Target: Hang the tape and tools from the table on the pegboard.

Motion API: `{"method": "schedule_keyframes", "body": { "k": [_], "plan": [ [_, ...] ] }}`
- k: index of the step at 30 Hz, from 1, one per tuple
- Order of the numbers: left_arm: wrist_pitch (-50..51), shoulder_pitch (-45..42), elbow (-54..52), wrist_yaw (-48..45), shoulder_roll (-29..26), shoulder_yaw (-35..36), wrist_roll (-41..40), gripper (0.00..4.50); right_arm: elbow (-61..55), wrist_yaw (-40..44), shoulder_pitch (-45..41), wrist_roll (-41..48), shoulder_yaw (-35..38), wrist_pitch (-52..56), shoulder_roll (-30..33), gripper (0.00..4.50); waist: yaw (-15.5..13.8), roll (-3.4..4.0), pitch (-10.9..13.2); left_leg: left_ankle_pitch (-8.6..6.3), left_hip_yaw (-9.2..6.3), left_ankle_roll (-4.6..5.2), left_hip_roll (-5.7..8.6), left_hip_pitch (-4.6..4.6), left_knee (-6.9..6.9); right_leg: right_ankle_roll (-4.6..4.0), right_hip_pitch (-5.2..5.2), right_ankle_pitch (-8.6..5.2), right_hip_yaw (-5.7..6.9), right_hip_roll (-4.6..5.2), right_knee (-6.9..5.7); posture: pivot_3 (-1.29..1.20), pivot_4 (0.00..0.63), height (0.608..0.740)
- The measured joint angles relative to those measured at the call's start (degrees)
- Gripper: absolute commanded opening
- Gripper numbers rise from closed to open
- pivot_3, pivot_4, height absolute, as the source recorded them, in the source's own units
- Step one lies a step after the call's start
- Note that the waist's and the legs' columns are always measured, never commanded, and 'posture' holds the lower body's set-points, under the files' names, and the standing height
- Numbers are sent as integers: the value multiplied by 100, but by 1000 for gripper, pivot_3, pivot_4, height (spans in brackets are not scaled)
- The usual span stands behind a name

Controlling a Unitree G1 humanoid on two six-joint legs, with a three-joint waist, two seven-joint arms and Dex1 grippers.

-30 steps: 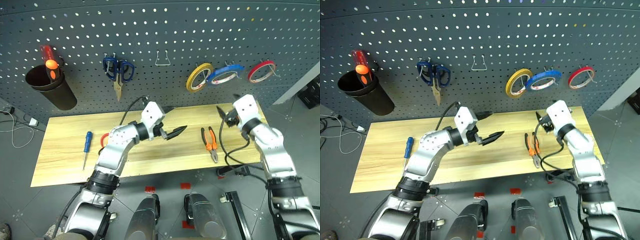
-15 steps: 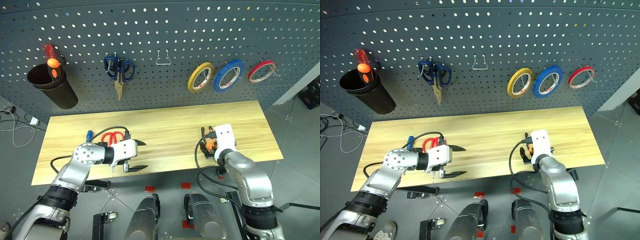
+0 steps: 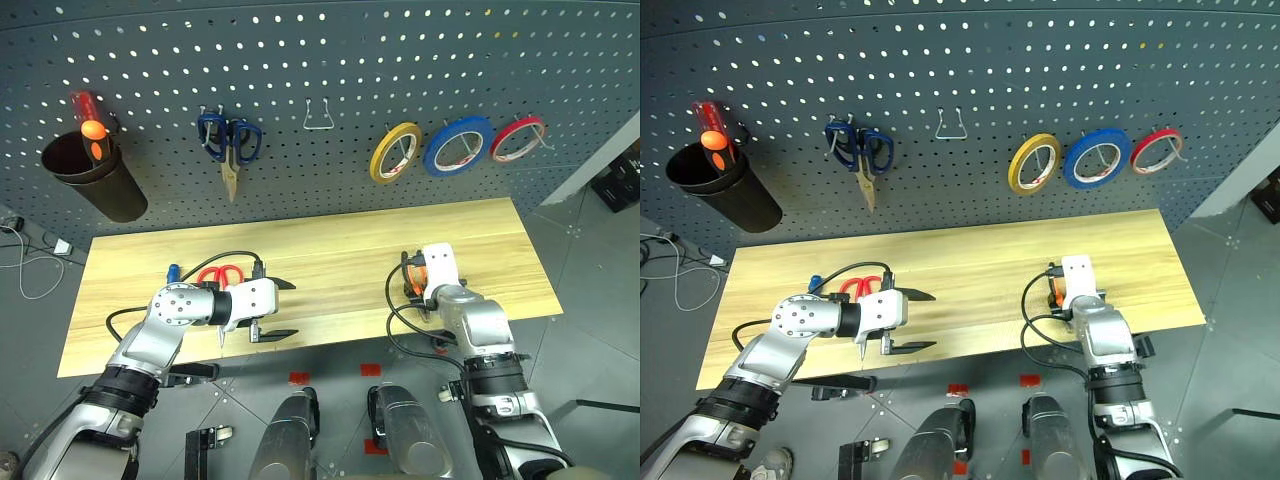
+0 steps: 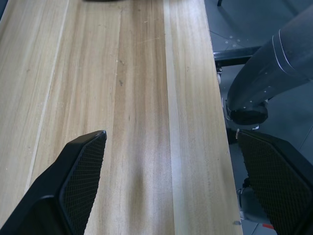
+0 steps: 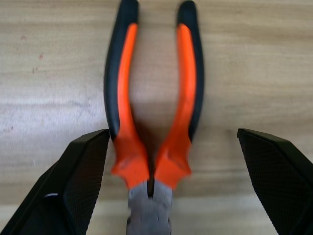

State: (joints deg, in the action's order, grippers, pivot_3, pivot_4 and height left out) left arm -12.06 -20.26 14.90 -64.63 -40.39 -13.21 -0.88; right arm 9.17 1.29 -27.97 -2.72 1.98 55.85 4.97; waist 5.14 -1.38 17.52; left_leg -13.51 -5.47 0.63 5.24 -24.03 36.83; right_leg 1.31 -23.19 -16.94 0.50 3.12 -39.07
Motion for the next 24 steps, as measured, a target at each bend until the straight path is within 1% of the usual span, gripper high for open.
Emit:
{"method": "schedule_keyframes", "body": {
  "k": [3,4,5,8,9,13,16,20,24],
  "plan": [
    [0,-2,0,7,29,-2,1,4500,421,33,-195,78,113,-166,46,4471,-2,0,0,0,2,0,0,-1,2,0,1,0,-1,0,1,-112,332,740],
    [0,-4,0,12,43,-2,1,4500,539,50,-265,115,133,-209,81,4075,-2,0,0,0,2,0,0,0,2,0,1,0,-2,0,0,-112,332,740],
    [0,-4,0,16,60,-2,1,4500,630,66,-316,137,141,-249,107,3898,-2,0,0,0,2,1,0,0,2,0,1,0,-1,0,0,-113,332,740],
    [0,-4,1,31,113,-2,0,4500,823,121,-428,186,144,-318,150,2893,-2,0,0,-1,1,2,0,1,2,0,2,0,0,0,-1,-113,332,740],
    [0,-4,2,41,140,-2,-2,4500,884,137,-466,187,134,-341,175,2782,-3,-1,-1,-1,2,2,0,1,4,0,3,0,0,0,-1,-113,332,740],
    [18,-3,40,131,201,6,-15,4500,970,240,-485,189,121,-424,262,2783,-3,-1,-1,-1,2,2,0,1,6,1,4,1,0,0,-2,-117,326,740],
    [35,27,80,211,241,28,-67,4500,766,282,-355,163,-12,-415,342,2783,-4,-1,-1,0,2,1,0,-1,5,1,2,1,0,0,-3,-110,320,740],
    [590,386,-103,577,409,580,-545,4500,-1212,415,513,-60,-692,-396,551,2783,21,1,0,7,2,-11,-3,-45,8,1,-43,0,-3,-3,-4,-102,311,740],
    [1346,689,-608,1111,723,1180,-1145,4500,-3056,238,804,-371,-1461,-762,330,2783,79,0,-1,13,0,-22,-5,-58,11,2,-60,0,-3,-5,-16,-91,302,740]
  ]
}}
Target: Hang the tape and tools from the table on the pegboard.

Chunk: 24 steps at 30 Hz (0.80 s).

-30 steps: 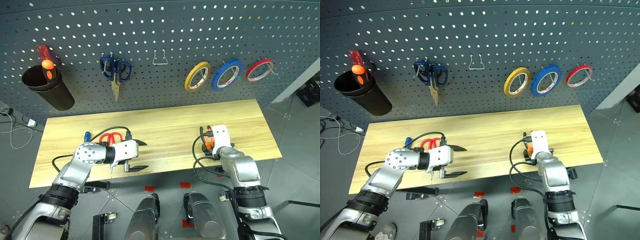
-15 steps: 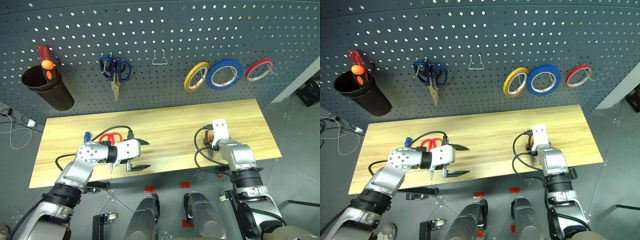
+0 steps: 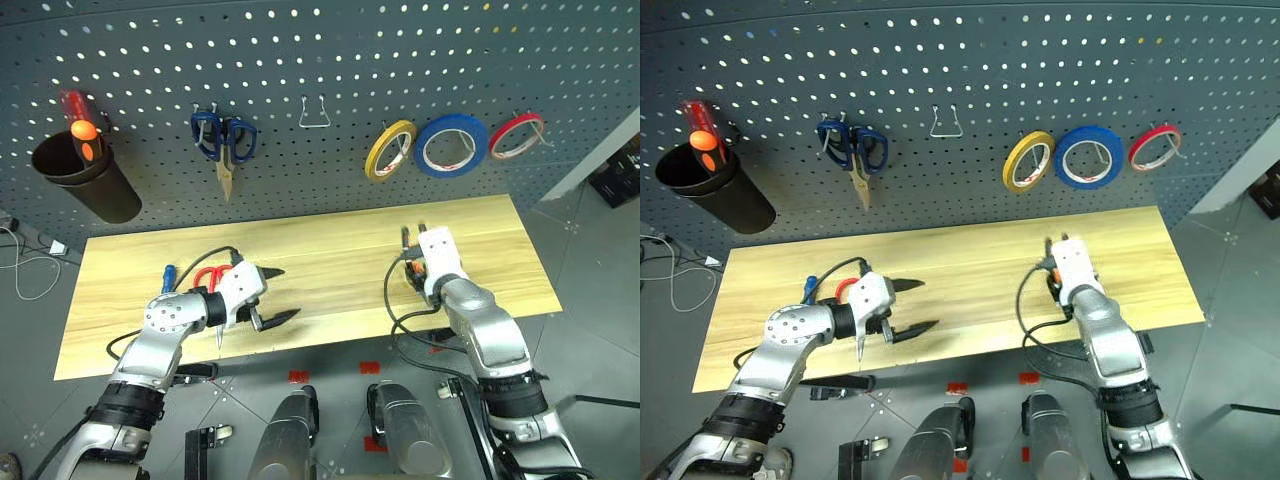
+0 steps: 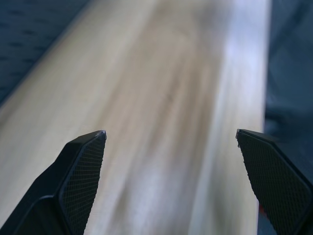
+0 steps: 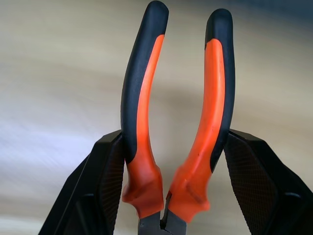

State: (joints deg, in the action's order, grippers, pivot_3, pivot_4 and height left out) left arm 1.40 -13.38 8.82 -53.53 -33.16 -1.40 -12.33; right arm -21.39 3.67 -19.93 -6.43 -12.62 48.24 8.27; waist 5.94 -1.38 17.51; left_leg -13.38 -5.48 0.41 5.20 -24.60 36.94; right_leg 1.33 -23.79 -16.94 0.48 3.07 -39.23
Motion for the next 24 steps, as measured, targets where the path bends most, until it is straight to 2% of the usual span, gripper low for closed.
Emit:
{"method": "schedule_keyframes", "body": {
  "k": [2,6,9,13,18,24],
  "plan": [
    [260,157,-297,373,223,294,-227,4500,-547,-128,-94,-220,-479,-379,-184,2783,-9,-2,-1,3,-4,-5,-1,0,1,0,-2,0,4,-1,-7,-82,300,740],
    [691,279,-953,1208,644,659,-435,4500,-428,-411,-974,-597,-724,-1074,-498,2783,-116,-5,-2,13,-7,-15,7,1,12,6,-4,9,6,2,-27,-62,293,740],
    [1104,296,-1400,1599,727,714,-483,4500,168,-577,-2051,-731,-524,-1875,-621,2783,-145,-11,-6,31,-17,-27,9,2,9,3,-6,18,14,1,-33,-50,291,740],
    [1518,-1,-1646,1909,800,704,-532,4500,1353,-712,-2913,-795,-325,-2844,-660,2783,-199,-16,-9,38,-17,-33,10,2,8,1,-11,19,14,1,-49,-24,295,740],
    [1856,-500,-1813,2173,810,730,-544,4500,3163,-915,-3811,-767,128,-3832,-651,2783,-264,-20,-6,44,-3,-34,9,1,5,0,-26,19,4,1,-65,6,322,740],
    [1957,-574,-1800,2223,760,741,-518,4500,4315,-1139,-4521,-751,465,-4668,-735,2783,-247,-26,13,44,4,-34,0,1,-4,-4,-33,16,6,-1,-64,32,357,740]
  ]
}}
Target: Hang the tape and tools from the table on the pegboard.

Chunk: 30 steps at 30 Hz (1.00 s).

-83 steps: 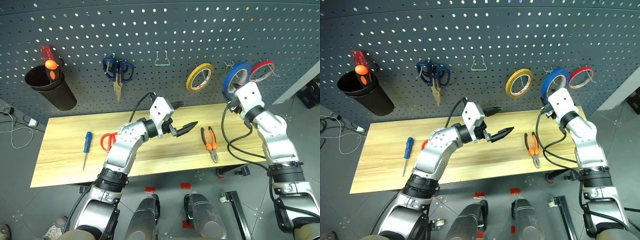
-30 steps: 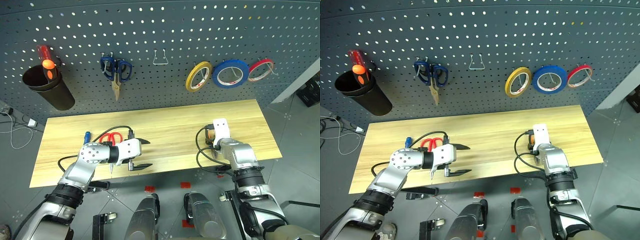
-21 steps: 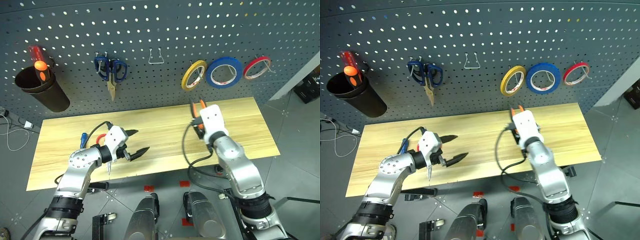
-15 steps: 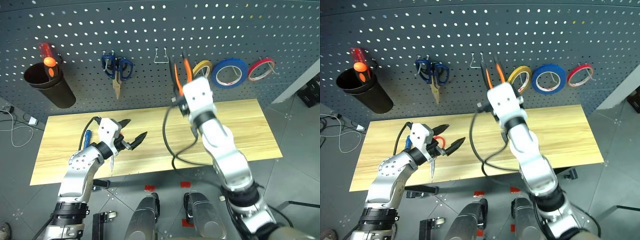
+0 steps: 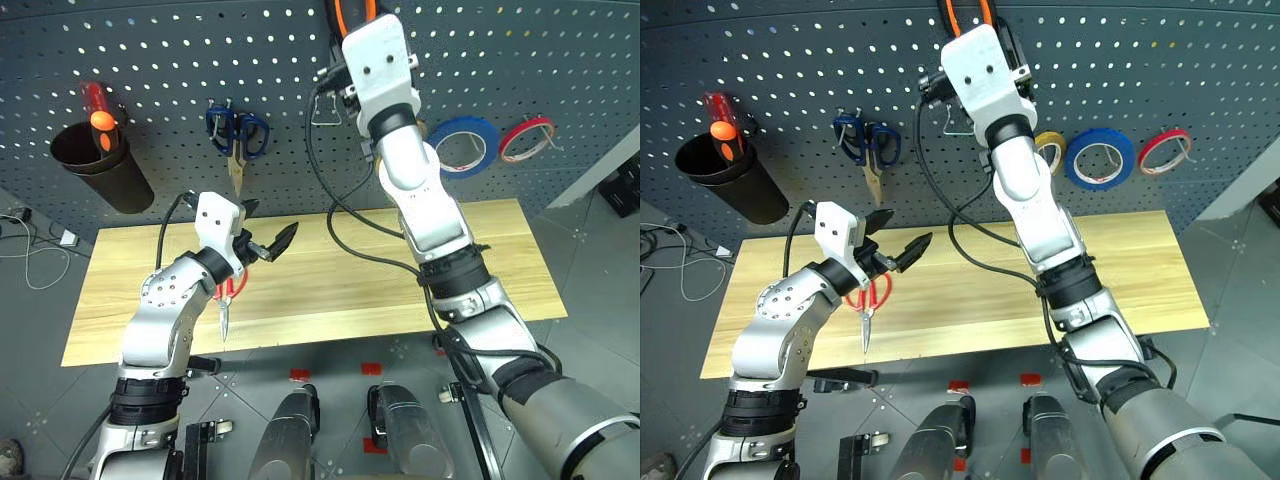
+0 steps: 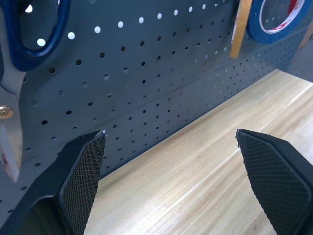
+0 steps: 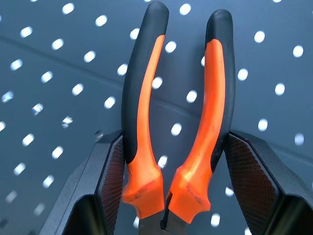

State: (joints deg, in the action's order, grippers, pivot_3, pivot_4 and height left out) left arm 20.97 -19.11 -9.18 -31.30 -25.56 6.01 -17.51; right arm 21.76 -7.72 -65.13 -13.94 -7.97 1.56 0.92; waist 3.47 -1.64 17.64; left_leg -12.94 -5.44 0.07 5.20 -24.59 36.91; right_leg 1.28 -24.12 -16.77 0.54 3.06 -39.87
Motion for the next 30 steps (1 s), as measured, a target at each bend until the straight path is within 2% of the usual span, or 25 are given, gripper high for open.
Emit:
{"method": "schedule_keyframes", "body": {
  "k": [4,12,17,24,30],
  "plan": [
    [51,76,-35,61,-58,19,-7,4500,247,-135,-214,71,112,-124,-274,2783,1,4,26,0,1,0,-1,-1,-1,-2,-1,-1,-3,0,0,51,364,740],
    [242,444,-406,178,-74,114,-30,4500,23,-239,-167,108,-13,-115,-914,2783,-42,9,38,0,-4,1,0,-2,-1,-4,-2,-2,-1,1,1,60,365,740],
    [209,297,-292,228,-71,118,-9,4500,688,-256,-214,92,-57,-551,-835,2783,-87,8,41,0,-8,0,2,-2,0,-4,-1,-2,3,1,-4,57,369,740],
    [-7,190,-6,309,-46,104,96,4500,2277,-440,-818,53,4,-1437,-619,2782,-88,2,97,1,-6,-1,2,-3,-3,-6,-4,-3,2,1,-3,77,370,740],
    [-38,150,26,307,-32,94,114,4500,2923,-593,-1042,42,4,-1957,-554,2782,-96,-3,104,6,-8,-7,1,-3,-2,-8,-3,-4,4,1,-9,78,371,740]
  ]
}}
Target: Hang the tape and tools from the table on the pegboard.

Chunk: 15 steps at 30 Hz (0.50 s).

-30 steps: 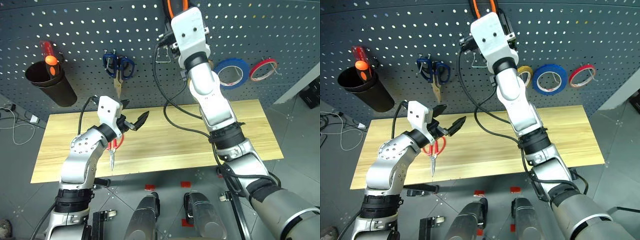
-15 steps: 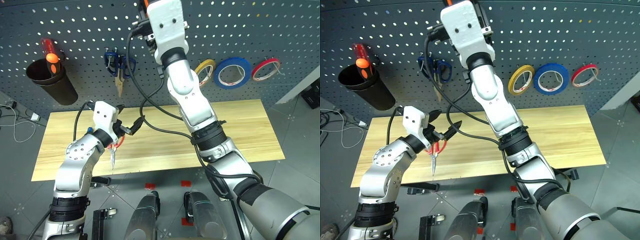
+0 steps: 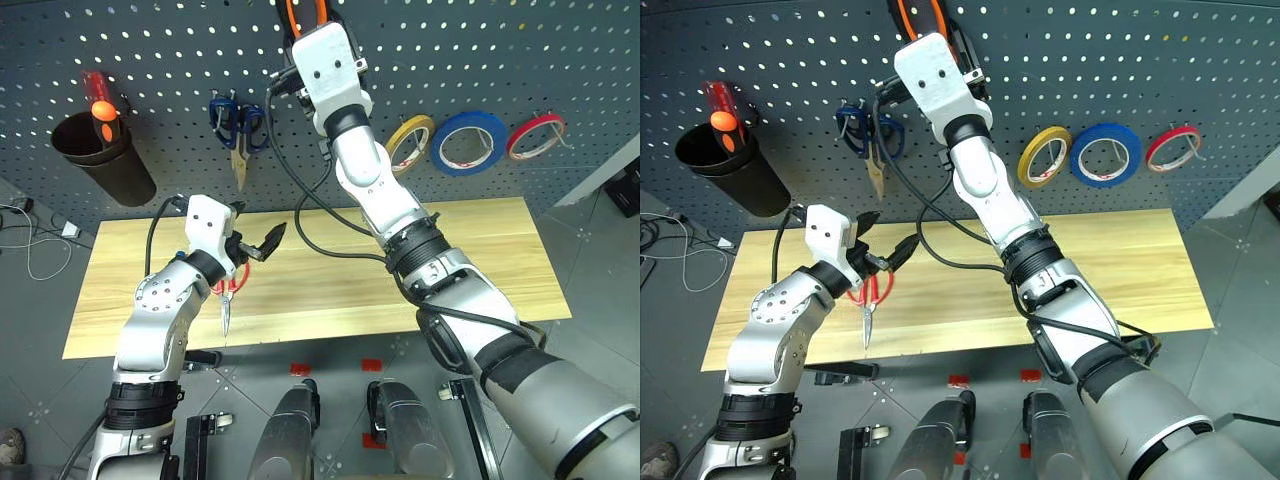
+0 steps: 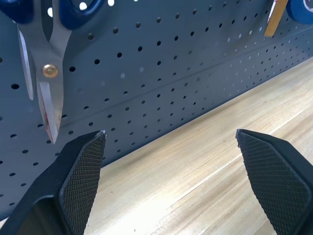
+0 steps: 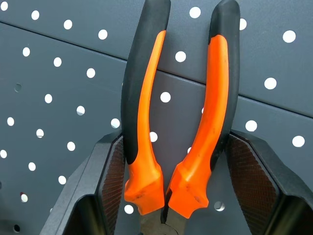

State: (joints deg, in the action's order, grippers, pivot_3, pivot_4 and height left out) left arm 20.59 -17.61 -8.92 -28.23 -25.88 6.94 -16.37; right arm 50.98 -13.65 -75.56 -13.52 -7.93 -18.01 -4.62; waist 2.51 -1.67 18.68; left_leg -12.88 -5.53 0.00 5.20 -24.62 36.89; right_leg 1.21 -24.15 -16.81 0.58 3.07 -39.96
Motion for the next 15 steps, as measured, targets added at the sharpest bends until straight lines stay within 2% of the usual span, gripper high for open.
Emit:
{"method": "schedule_keyframes", "body": {
  "k": [4,10,15],
  "plan": [
    [-3,3,1,-3,1,-1,2,4500,21,-43,94,-73,-4,-75,81,2782,-41,0,1,4,-6,-2,0,0,-1,-4,1,2,5,0,-2,69,378,740],
    [-13,19,28,-14,10,-8,3,4500,-442,-44,1002,-209,-56,39,138,2782,-60,-1,22,4,-4,-2,1,-4,-3,-4,0,2,3,0,6,58,379,740],
    [-109,-5,167,-26,39,-43,22,4500,-918,-5,1257,-314,-110,307,131,2782,-58,0,26,4,-5,-2,0,-4,-4,-5,0,1,5,0,8,45,372,740]
  ]
}}
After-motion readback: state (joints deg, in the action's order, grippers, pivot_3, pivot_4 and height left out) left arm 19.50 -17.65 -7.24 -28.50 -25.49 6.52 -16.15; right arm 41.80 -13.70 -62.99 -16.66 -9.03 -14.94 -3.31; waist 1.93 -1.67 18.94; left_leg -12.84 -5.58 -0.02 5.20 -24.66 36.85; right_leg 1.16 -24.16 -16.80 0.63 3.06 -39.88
